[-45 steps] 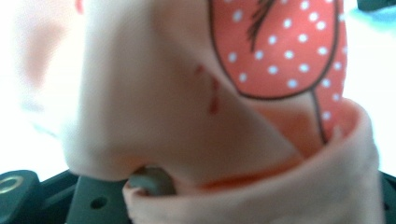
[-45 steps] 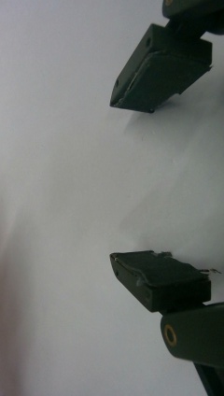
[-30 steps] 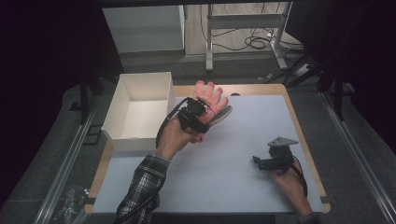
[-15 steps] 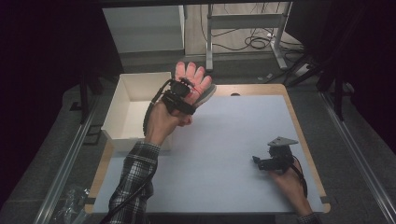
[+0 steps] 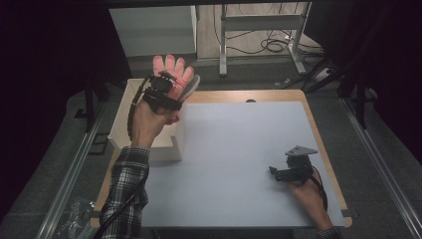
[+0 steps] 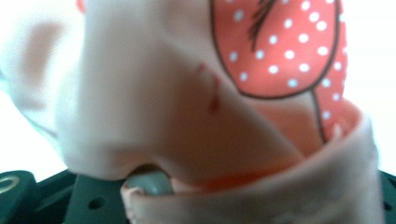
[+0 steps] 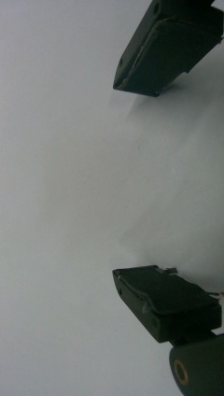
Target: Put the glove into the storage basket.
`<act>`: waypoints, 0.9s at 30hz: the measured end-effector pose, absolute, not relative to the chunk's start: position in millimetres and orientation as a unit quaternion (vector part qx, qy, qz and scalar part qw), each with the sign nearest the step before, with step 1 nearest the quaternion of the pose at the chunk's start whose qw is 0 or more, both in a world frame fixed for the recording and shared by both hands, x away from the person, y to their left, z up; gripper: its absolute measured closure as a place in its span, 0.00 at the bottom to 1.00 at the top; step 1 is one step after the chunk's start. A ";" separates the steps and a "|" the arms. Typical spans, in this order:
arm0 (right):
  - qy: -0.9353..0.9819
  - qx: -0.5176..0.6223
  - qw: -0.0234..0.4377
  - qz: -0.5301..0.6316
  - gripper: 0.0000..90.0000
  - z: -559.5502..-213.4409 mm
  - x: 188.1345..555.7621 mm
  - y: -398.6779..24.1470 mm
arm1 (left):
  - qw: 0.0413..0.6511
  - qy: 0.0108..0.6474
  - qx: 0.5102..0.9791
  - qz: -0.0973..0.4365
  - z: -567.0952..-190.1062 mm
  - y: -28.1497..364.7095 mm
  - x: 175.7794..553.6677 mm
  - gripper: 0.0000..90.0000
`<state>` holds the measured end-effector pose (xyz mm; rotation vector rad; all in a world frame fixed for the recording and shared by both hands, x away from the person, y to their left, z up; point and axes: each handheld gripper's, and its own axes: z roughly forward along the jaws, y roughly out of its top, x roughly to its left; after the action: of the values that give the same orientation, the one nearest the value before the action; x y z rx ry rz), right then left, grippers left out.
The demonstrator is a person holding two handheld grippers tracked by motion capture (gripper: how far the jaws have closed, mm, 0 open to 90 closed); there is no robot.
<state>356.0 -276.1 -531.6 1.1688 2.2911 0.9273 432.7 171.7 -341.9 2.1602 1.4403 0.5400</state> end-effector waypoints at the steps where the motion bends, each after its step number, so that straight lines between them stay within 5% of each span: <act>1: 0.821 0.418 0.202 0.332 0.10 -531.6 356.0 -276.2 | 0.238 0.536 0.785 0.201 -344.6 179.9 434.0 0.48; 27: 0.821 0.418 0.202 0.332 0.10 -531.6 356.0 -276.2 | 0.205 0.606 0.745 0.190 -441.7 213.9 466.7 0.46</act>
<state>356.0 -276.2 -531.6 1.1683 2.2918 0.9260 466.7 213.9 -441.7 2.0752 1.6899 0.5286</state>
